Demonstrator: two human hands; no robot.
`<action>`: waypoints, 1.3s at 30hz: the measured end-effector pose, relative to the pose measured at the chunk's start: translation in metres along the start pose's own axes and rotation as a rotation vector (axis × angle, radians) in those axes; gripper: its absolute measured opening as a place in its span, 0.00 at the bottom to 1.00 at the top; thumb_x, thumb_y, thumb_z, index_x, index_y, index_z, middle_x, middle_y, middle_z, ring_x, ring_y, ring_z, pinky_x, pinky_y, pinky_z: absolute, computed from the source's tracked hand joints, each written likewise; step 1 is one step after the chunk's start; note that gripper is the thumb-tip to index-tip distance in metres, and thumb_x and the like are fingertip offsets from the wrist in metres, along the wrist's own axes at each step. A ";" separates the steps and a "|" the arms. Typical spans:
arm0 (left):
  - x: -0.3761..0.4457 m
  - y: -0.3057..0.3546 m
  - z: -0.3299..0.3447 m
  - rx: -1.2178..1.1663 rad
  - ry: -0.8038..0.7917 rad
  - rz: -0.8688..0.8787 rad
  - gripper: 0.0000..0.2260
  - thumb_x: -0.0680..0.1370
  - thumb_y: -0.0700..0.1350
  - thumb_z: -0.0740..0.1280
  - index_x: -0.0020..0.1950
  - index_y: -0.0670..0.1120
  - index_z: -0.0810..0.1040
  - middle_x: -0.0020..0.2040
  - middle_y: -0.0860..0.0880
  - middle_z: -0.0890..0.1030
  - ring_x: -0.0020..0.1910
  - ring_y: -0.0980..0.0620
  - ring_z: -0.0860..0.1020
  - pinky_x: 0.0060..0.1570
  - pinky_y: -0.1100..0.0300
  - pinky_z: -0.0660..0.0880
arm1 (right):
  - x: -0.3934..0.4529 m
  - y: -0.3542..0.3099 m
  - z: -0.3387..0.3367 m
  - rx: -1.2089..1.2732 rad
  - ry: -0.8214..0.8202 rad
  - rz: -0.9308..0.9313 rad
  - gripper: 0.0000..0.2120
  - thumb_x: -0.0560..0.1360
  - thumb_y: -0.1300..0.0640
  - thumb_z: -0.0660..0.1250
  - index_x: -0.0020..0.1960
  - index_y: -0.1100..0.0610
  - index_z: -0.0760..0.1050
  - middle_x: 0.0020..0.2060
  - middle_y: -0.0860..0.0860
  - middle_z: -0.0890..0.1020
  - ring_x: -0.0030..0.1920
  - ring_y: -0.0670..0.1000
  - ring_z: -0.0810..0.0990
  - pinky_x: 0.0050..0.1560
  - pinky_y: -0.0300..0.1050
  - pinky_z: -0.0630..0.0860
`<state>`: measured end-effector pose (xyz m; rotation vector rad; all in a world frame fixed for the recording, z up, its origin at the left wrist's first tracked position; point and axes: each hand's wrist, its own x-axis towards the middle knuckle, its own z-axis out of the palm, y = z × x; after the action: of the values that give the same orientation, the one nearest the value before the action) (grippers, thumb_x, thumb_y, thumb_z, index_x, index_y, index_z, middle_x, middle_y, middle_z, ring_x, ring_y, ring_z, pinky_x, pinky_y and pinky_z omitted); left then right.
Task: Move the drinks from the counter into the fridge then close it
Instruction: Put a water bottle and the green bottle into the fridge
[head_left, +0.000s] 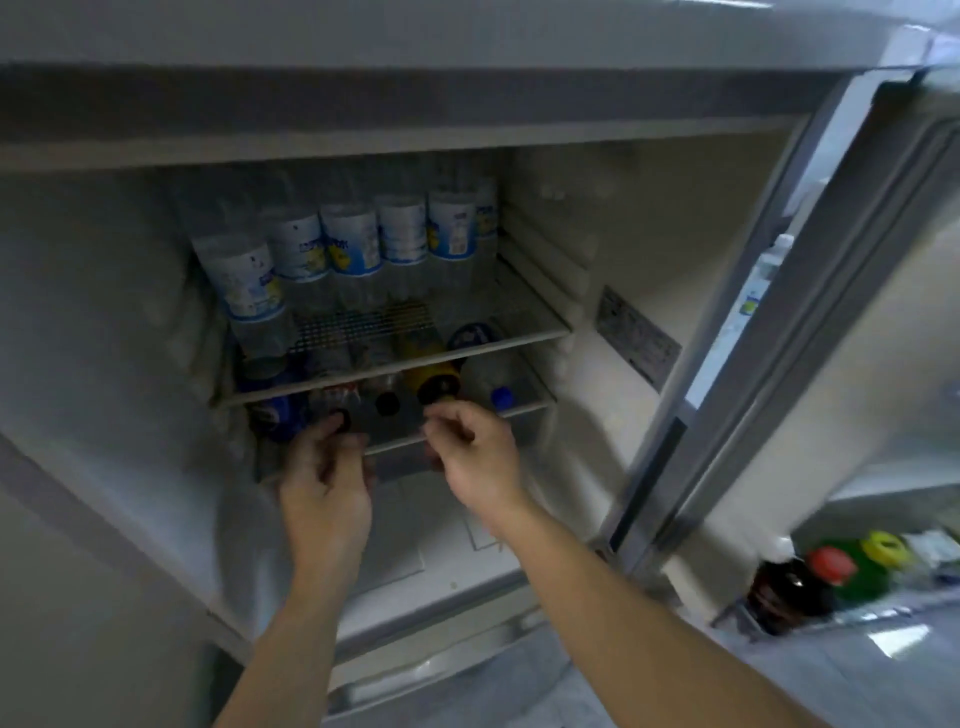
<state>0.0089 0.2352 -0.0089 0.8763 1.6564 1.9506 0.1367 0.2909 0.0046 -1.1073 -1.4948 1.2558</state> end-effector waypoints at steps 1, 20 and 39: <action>-0.011 -0.011 0.001 0.027 -0.038 -0.008 0.14 0.81 0.41 0.64 0.52 0.62 0.78 0.47 0.51 0.83 0.42 0.55 0.82 0.40 0.60 0.79 | -0.012 0.010 -0.011 0.021 0.027 0.043 0.12 0.79 0.58 0.67 0.46 0.40 0.80 0.43 0.43 0.84 0.42 0.43 0.84 0.43 0.38 0.81; -0.281 -0.170 -0.025 0.758 -0.687 -0.421 0.10 0.78 0.40 0.68 0.59 0.46 0.77 0.47 0.44 0.82 0.44 0.43 0.81 0.49 0.50 0.77 | -0.333 0.196 -0.238 0.086 0.621 0.722 0.05 0.79 0.59 0.68 0.54 0.55 0.80 0.44 0.54 0.84 0.39 0.49 0.83 0.35 0.39 0.79; -0.359 -0.244 0.004 1.226 -1.284 -0.682 0.17 0.75 0.41 0.73 0.62 0.38 0.78 0.59 0.37 0.80 0.56 0.39 0.79 0.61 0.48 0.75 | -0.629 0.254 -0.267 0.255 1.275 1.275 0.09 0.78 0.61 0.68 0.56 0.62 0.78 0.36 0.55 0.79 0.33 0.53 0.74 0.33 0.46 0.72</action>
<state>0.2477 0.0396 -0.3148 1.2362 1.6729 -0.3436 0.5637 -0.2363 -0.2620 -2.1454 0.4451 0.9489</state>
